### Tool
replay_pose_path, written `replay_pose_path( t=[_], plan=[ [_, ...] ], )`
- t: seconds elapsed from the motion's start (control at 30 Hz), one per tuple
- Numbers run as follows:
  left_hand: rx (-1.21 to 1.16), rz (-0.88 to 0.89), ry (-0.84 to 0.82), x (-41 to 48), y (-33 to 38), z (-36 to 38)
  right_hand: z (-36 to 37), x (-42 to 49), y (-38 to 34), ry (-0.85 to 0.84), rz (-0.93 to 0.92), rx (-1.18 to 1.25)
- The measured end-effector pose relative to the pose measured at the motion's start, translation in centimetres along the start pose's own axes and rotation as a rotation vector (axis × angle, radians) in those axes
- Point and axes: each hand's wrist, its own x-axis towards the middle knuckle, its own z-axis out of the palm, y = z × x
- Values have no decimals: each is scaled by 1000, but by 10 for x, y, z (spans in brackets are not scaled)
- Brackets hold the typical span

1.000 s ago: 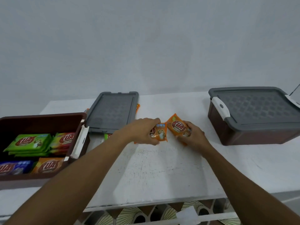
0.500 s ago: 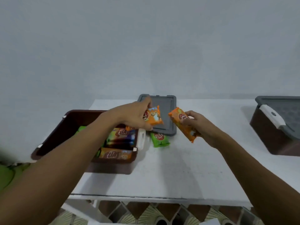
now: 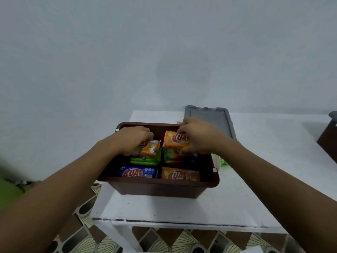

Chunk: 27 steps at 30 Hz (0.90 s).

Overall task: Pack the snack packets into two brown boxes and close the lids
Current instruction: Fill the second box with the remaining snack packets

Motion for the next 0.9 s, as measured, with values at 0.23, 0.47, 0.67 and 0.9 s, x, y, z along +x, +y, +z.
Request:
replay_pose_path(
  t=[0.23, 0.47, 0.67, 0.9],
  plan=[
    [106, 27, 84, -3, -5, 14, 32, 11, -21, -177, -40, -77],
    [84, -3, 117, 0, -6, 19, 40, 9, -23, -75, 19, -77],
    [95, -11, 140, -1, -6, 24, 45, 9, -21, -43, 19, -101],
    [-15, 69, 256, 3, -4, 15, 34, 5, -5, 281, 100, 108]
  ],
)
